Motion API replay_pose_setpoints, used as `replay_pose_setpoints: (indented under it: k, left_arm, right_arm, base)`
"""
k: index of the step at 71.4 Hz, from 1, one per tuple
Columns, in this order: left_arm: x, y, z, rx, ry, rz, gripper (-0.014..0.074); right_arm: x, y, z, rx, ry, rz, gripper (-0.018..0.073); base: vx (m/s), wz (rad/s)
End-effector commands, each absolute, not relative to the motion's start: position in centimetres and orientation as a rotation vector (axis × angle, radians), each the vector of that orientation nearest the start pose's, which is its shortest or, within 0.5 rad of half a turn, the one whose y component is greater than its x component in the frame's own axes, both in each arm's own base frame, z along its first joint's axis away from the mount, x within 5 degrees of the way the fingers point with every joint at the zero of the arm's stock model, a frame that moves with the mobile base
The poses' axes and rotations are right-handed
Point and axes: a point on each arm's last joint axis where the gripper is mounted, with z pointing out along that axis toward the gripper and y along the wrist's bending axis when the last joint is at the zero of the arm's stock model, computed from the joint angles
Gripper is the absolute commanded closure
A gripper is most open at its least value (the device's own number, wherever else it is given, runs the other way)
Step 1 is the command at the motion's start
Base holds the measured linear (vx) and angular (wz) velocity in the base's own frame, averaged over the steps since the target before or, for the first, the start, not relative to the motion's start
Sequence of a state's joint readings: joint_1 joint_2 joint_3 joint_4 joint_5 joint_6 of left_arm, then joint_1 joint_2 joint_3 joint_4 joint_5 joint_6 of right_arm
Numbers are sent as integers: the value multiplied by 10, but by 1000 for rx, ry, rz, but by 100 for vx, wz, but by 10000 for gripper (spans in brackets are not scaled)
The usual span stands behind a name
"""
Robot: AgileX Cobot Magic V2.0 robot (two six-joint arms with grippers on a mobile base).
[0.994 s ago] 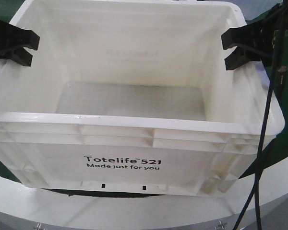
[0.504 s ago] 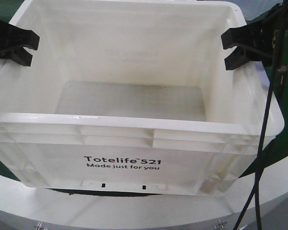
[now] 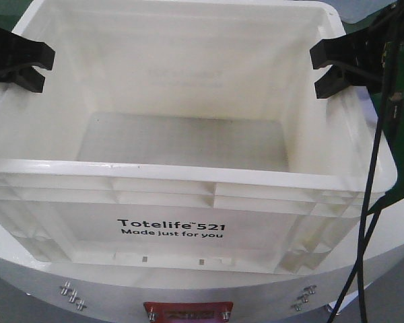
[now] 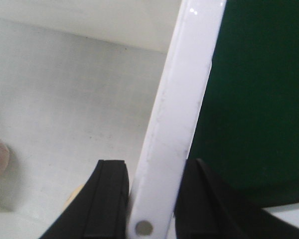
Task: Place moving items into box and shelve
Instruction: 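Lift the tote with both grippers off the conveyor table, then hold the tote with both grippers while the base drives away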
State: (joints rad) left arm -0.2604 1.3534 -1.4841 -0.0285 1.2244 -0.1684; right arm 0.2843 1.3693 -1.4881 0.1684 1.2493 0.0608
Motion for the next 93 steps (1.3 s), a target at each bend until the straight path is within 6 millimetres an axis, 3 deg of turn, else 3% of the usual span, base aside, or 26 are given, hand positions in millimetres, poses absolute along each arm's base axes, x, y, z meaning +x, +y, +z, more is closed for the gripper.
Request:
replay_pose_setpoints:
  k: [1, 38, 93]
  left_arm:
    - [248, -73, 438, 119, 2388, -287, 613]
    - [248, -73, 438, 119, 2388, -287, 613]
    - [248, -73, 438, 118, 2387, -287, 613]
  right_arm:
    - [242, 92, 434, -297, 2429, 461, 571]
    - [242, 92, 434, -299, 2436, 461, 571]
    - [241, 92, 433, -301, 2443, 460, 571]
  base:
    - [-15, 5]
    - [-17, 14]
    - [-13, 49]
